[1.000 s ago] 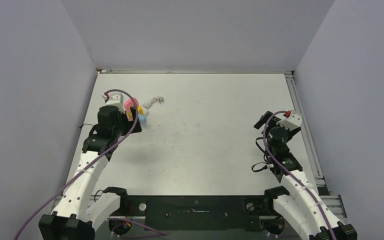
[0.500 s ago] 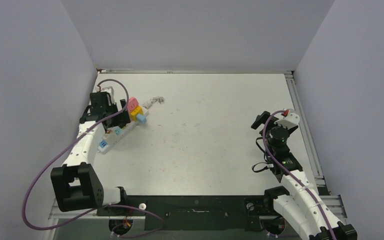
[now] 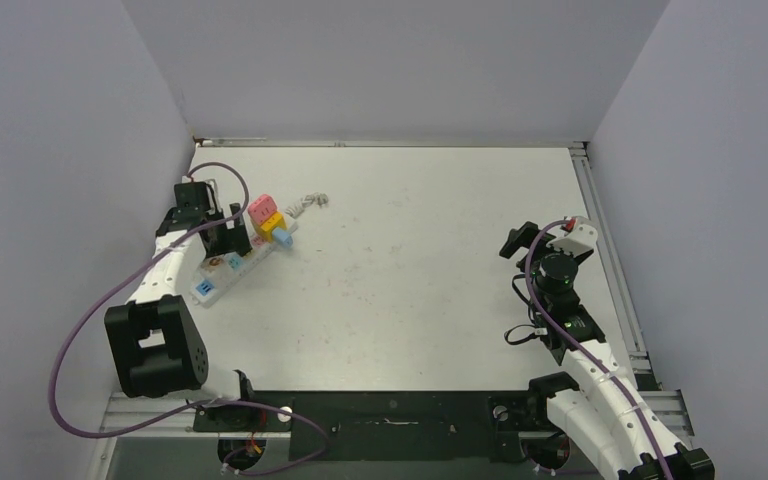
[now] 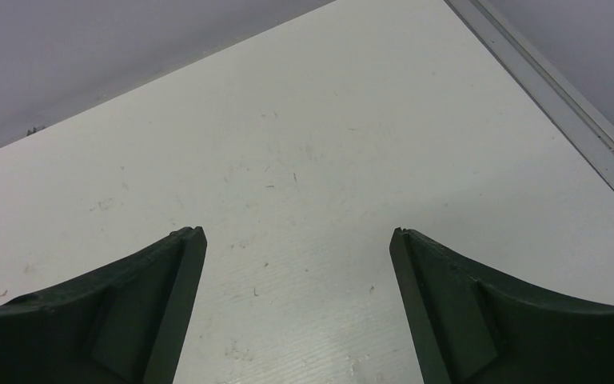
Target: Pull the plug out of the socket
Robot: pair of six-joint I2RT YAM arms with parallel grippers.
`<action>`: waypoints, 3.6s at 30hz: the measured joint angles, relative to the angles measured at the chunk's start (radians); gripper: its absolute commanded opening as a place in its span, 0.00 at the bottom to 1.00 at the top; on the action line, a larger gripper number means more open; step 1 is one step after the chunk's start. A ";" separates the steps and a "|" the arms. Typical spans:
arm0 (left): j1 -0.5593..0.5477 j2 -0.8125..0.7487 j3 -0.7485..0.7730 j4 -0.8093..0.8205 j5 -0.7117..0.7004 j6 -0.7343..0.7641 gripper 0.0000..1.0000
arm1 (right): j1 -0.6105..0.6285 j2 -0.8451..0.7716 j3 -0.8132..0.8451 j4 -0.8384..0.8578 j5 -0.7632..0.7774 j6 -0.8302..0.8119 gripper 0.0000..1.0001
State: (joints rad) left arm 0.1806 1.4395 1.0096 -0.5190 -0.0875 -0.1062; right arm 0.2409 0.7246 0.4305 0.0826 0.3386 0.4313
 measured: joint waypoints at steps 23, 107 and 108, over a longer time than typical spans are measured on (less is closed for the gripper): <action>-0.127 -0.008 -0.013 -0.016 -0.032 0.005 0.96 | -0.005 0.000 0.000 0.015 -0.014 0.000 0.90; -0.215 -0.487 -0.157 0.075 0.215 -0.198 0.96 | 0.813 1.274 1.077 -0.312 -0.111 0.054 0.96; -0.215 -0.489 -0.157 0.075 0.214 -0.198 0.96 | 0.814 1.282 1.084 -0.319 -0.111 0.053 0.96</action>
State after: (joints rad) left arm -0.0341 0.9504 0.8528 -0.4438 0.1261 -0.3042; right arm 1.0550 2.0064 1.5143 -0.2363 0.2276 0.4847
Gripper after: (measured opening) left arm 0.962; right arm 0.952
